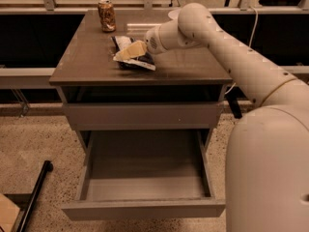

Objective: Place blue chip bag into middle drawer

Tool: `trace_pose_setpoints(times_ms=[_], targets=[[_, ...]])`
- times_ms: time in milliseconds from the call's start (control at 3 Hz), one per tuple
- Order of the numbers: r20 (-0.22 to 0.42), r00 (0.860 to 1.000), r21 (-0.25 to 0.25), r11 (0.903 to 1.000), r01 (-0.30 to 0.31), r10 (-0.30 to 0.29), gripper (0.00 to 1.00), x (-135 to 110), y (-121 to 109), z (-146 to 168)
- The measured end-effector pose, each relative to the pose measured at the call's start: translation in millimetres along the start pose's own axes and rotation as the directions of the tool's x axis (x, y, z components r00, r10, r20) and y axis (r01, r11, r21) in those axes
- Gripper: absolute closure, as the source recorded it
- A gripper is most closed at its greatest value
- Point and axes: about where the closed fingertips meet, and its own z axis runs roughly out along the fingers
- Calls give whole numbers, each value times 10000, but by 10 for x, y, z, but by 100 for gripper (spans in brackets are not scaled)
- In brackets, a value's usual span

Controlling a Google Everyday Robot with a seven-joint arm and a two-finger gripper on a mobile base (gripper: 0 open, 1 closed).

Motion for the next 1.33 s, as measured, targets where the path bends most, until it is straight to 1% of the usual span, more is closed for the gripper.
trace_pose_setpoints(times_ms=[333,667,1000,1333], targets=[[-265,9991,445,9984,354,-343,0,-56,46,-163],[-409,9985,767,9963,389,-359,0,-53,43,-261],[-476,9987,875,9959,226,-185,16,5,8,-269],[-509,9987,940,9956,45,2,39,67,-16,-260]])
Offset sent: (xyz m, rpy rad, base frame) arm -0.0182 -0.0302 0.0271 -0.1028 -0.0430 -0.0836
